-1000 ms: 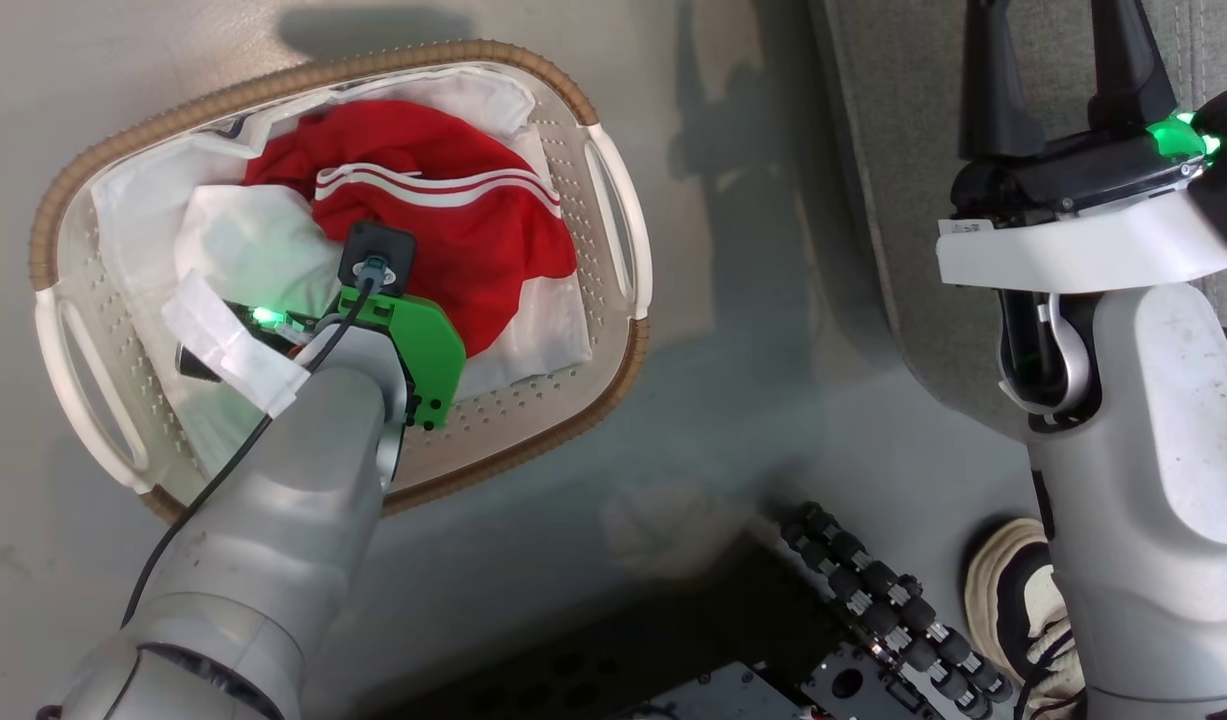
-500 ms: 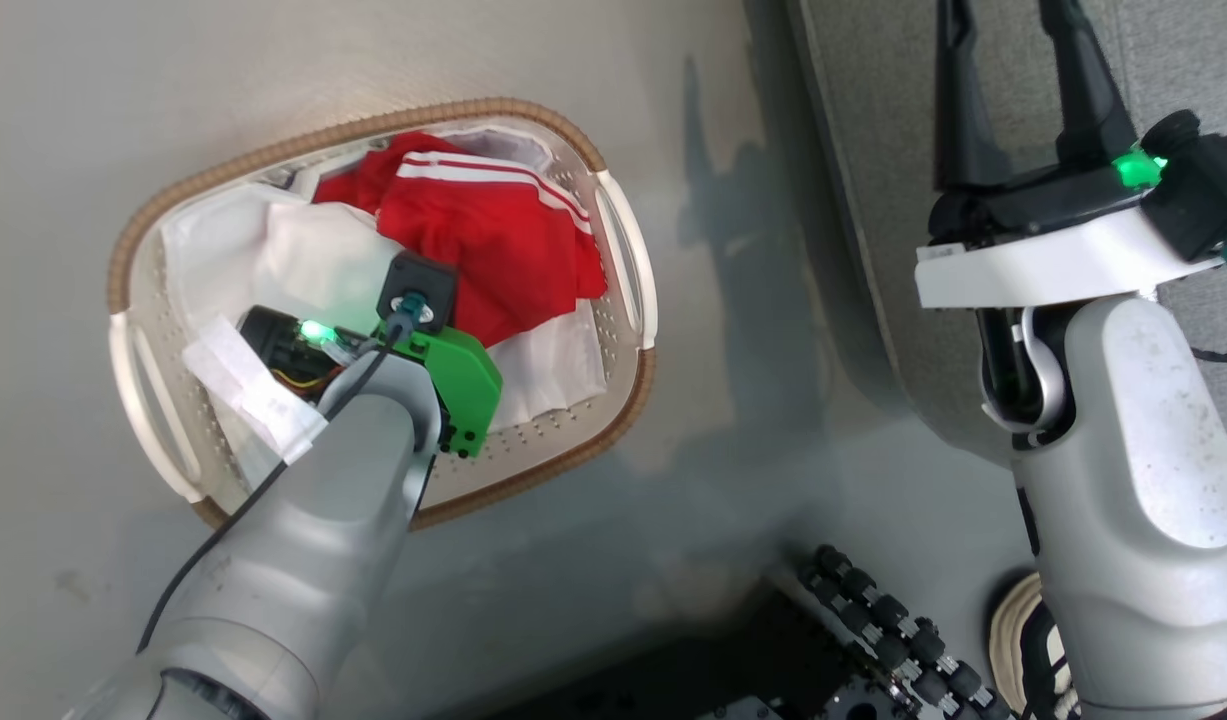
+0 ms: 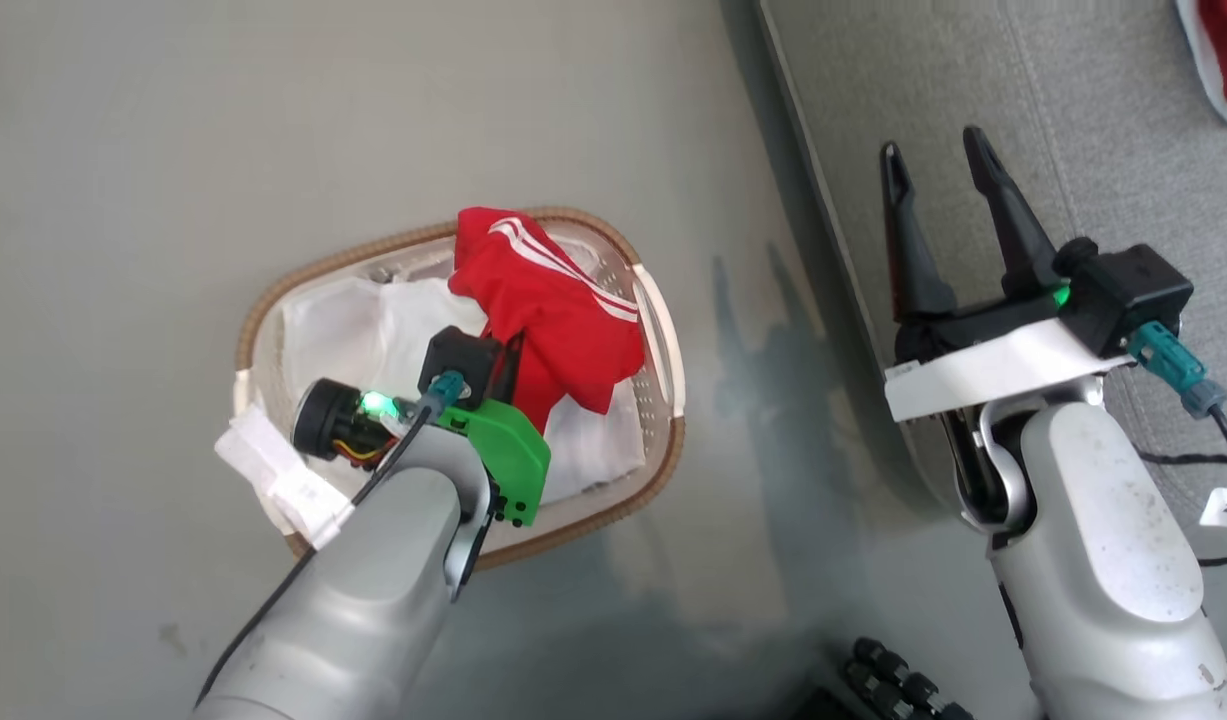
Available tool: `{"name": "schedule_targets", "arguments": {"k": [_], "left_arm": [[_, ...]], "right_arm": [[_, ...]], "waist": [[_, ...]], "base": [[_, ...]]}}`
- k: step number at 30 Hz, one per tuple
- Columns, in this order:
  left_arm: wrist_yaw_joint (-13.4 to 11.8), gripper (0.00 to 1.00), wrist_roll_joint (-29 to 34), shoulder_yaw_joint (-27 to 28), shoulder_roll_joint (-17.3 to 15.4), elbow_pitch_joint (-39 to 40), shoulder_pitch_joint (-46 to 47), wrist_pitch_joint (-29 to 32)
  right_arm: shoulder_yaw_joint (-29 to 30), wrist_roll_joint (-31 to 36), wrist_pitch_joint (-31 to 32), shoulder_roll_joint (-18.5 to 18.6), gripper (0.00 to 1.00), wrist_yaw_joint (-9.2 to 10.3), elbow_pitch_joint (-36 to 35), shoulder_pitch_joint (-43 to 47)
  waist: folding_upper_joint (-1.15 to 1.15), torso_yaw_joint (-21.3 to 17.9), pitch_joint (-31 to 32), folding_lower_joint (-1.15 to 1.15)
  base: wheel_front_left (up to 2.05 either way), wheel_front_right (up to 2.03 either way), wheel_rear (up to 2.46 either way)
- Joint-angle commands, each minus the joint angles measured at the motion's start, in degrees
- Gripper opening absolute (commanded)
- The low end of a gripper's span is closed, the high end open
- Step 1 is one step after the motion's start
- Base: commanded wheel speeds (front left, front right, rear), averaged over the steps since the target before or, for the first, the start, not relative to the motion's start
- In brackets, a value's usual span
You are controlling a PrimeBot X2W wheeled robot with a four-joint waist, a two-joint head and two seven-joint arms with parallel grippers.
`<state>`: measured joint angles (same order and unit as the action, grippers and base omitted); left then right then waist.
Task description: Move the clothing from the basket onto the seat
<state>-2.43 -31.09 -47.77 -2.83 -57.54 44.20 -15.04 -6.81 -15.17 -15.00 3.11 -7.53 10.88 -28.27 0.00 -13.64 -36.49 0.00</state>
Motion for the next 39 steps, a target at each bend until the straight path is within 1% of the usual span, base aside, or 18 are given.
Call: {"name": "schedule_targets", "arguments": {"k": [1,5,10,18,27,33,39], "left_arm": [[-0.28,0.00,0.35,0.92,-0.20,1.11,-1.51,-0.18],[-0.42,0.00,1.34,3.36,-0.20,4.31,-4.66,-0.18],[0.14,0.00,2.05,6.71,-0.20,9.14,-8.84,-0.18],[0.46,0.00,3.93,10.38,-0.20,16.21,-13.97,-0.20],[1.26,0.00,6.08,14.06,-0.21,24.15,-18.02,-0.19],[1.38,0.00,7.77,15.67,-0.21,29.09,-20.17,-0.20],[1.30,0.00,8.66,17.13,-0.21,35.34,-20.17,-0.19]], "right_arm": [[0.04,-0.17,-0.27,0.36,1.00,0.08,0.36,1.31],[-0.51,-0.11,-0.27,0.33,1.00,0.08,1.41,3.12],[-1.45,0.27,-0.27,0.47,1.00,0.08,3.25,5.63],[-1.41,0.41,-0.27,0.28,1.00,0.08,5.46,10.30],[-0.88,0.78,-0.27,0.11,1.00,0.08,7.05,14.72],[-1.60,0.97,-0.27,0.02,1.00,0.08,7.82,17.19],[-2.40,0.94,-0.27,0.00,1.00,0.08,8.85,18.96]], "waist": [[0.00,3.19,6.02,0.00],[0.00,4.45,9.01,0.00],[0.00,6.52,13.32,0.00],[0.00,9.14,20.53,0.00],[0.00,12.03,27.26,0.00],[0.00,13.28,30.11,0.00],[0.00,13.51,31.78,0.00]], "base": [[0.00,0.00,0.00],[0.00,0.00,0.00],[0.00,0.00,0.00],[0.00,0.00,0.00],[0.00,0.00,0.00],[0.00,0.00,0.00],[0.00,0.00,0.00]]}}
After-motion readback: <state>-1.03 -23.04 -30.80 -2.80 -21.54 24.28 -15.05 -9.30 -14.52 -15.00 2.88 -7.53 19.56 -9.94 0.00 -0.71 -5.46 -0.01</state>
